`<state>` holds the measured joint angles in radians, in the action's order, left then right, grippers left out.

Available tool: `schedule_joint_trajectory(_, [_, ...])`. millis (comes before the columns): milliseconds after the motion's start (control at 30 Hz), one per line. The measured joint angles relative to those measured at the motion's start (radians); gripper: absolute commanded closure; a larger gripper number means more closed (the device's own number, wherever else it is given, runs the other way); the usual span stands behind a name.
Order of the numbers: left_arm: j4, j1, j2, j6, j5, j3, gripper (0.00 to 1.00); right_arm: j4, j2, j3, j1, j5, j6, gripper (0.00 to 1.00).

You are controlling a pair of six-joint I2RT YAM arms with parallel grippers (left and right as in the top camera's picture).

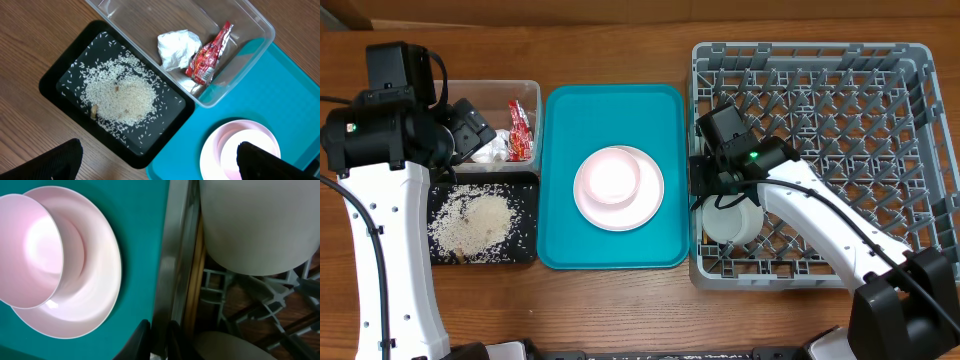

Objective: Sort waste into correct bins and load items into the dishwasher

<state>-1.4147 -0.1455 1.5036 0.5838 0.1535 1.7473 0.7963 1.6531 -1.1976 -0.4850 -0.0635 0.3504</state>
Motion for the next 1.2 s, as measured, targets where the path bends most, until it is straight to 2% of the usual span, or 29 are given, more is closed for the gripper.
schedule_joint_trajectory(200, [0.0, 0.0, 0.0, 0.0, 0.0, 0.0, 0.0, 0.016, -0.003, 0.0, 0.0, -0.01, 0.012, 0.93])
schedule_joint_trajectory(433, [0.0, 0.0, 0.0, 0.0, 0.0, 0.0, 0.0, 0.016, -0.005, 0.0, 0.0, -0.011, 0.008, 0.84])
schedule_joint_trajectory(700, [0.0, 0.0, 0.0, 0.0, 0.0, 0.0, 0.0, 0.029, -0.004, -0.081, 0.003, -0.01, -0.033, 0.83])
schedule_joint_trajectory(833, [0.0, 0.0, 0.0, 0.0, 0.0, 0.0, 0.0, -0.068, -0.005, -0.164, 0.005, 0.032, -0.064, 0.84])
schedule_joint_trajectory(1200, [0.0, 0.0, 0.0, 0.0, 0.0, 0.0, 0.0, -0.228, 0.053, -0.17, 0.014, 0.238, -0.089, 0.83])
